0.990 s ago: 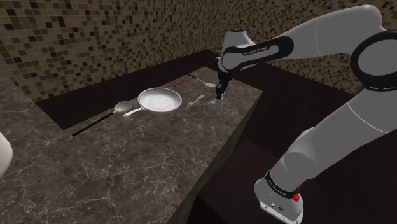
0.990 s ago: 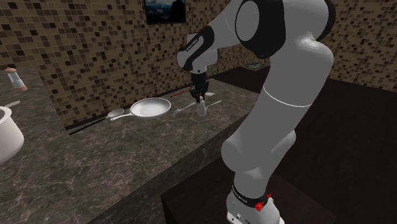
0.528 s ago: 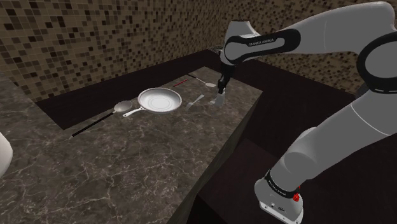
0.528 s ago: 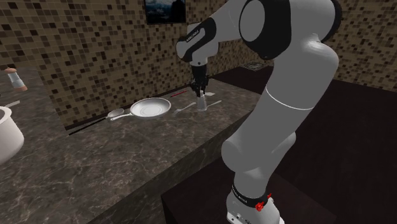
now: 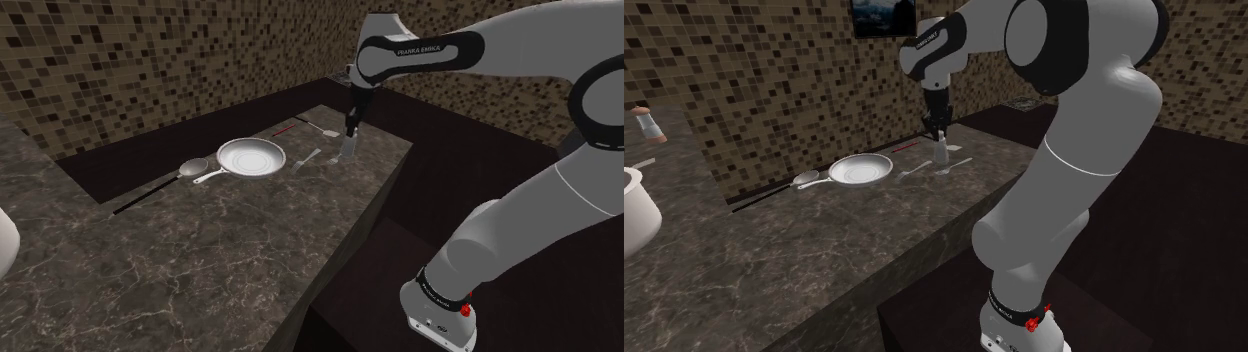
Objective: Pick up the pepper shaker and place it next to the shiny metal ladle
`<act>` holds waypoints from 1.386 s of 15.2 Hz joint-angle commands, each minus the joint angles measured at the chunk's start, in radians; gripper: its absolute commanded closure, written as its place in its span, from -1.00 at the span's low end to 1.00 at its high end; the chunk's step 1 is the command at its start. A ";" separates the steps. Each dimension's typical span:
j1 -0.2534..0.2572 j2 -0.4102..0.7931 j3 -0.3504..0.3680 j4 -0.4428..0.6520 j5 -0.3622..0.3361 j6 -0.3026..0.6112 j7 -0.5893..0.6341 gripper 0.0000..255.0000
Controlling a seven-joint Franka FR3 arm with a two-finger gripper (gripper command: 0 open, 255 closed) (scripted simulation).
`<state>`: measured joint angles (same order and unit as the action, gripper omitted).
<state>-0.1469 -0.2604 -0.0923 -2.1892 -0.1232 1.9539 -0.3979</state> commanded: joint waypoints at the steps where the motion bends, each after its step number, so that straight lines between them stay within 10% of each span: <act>1: 0.000 -0.005 0.001 0.023 0.001 -0.028 -0.002 1.00; 21: 0.111 0.202 0.158 0.282 0.029 -0.105 0.247 1.00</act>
<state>-0.0440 -0.0831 0.0550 -1.9336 -0.0938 1.8525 -0.1706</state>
